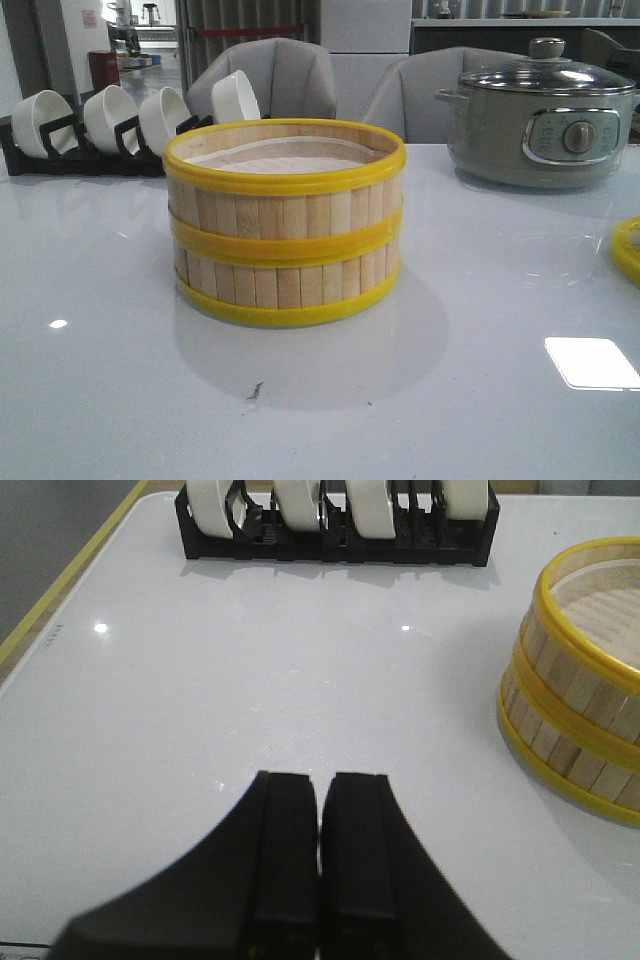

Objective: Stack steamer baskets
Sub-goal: 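Grasp the lid's centre hub with the right gripper and lift it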

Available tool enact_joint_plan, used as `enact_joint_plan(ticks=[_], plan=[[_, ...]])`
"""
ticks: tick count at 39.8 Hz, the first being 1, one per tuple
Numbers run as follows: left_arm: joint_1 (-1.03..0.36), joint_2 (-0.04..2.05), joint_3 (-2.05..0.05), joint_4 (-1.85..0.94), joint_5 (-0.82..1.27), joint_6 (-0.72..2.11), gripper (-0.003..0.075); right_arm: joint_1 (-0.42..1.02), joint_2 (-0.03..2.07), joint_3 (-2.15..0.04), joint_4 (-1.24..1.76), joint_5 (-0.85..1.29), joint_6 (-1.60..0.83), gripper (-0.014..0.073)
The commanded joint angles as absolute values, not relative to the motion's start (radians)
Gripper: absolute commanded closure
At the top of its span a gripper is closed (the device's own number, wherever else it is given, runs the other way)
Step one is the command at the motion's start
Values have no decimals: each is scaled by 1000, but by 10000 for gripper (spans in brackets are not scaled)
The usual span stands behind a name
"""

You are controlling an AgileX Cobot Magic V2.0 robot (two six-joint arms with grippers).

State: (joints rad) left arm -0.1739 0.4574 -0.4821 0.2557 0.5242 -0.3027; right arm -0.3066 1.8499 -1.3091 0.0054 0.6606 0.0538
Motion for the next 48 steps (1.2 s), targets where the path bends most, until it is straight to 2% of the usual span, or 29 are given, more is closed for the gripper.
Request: enact_joint_plan(ticks=[1,34,39,48], plan=[[-171,460,-510,264,440,-314,636,-313,1816,-1355,7,621,44,222],[-171,460,-510,264,440,-314,636,-313,1862,-1363,22,589,44,227],[-171,460,-510,264,440,-314,636,-313,1862,-1363,25,586,44,288],[-171,460,-510,264,440,-314,636,-308,1862,-1363,33,586,44,512]])
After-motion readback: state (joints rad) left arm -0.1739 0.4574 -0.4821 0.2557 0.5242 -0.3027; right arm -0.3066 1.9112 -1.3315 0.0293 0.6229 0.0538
